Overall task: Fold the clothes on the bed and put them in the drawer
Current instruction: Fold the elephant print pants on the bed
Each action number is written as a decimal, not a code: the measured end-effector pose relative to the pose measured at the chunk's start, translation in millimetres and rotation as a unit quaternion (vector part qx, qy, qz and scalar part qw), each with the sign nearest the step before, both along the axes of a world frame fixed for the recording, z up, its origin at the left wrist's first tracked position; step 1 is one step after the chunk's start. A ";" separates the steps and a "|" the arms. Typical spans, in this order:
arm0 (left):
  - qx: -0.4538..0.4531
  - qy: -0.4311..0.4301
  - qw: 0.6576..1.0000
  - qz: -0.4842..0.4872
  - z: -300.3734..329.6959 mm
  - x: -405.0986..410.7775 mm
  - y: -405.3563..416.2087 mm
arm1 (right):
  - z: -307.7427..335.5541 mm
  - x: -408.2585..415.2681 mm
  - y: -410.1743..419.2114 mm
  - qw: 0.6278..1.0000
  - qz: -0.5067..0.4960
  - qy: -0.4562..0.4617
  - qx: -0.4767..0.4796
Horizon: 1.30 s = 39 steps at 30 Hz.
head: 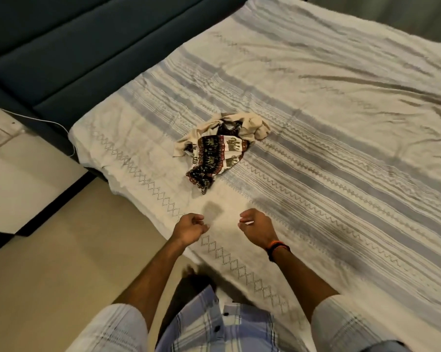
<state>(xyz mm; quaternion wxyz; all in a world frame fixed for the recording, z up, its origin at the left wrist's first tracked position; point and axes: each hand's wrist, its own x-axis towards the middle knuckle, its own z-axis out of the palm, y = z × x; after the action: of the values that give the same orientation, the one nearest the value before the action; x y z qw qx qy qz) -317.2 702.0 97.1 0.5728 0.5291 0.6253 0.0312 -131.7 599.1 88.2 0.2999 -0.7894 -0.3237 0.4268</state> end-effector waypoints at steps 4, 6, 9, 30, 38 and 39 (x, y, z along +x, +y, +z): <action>-0.016 0.015 1.000 -0.005 -17.7 4.4 53.2 | -10.6 0.4 52.7 0.999 0.032 -0.023 -0.011; -0.024 0.021 0.999 -0.021 -31.1 6.2 83.3 | -19.6 -1.0 80.4 0.999 0.031 -0.028 -0.032; -0.044 0.027 0.998 -0.048 -49.8 8.2 122.6 | -30.7 -4.9 115.7 0.997 0.025 -0.025 -0.065; 0.026 0.027 0.999 -0.019 -146.6 107.1 342.7 | -106.9 -2.4 275.7 0.979 -0.124 0.039 -0.159; 0.083 -0.064 0.992 -0.071 -124.5 113.5 336.2 | -89.1 2.6 298.8 0.985 -0.118 0.037 -0.118; 0.059 -0.089 0.992 -0.068 -121.1 114.3 330.3 | -88.7 1.7 300.3 0.988 -0.116 0.022 -0.102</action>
<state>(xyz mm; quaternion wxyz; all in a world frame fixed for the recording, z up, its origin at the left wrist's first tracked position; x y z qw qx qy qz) -202.9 1032.3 -24.1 0.5943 0.5984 0.5319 0.0764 -130.0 899.4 -0.5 0.2719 -0.8387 -0.1778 0.4371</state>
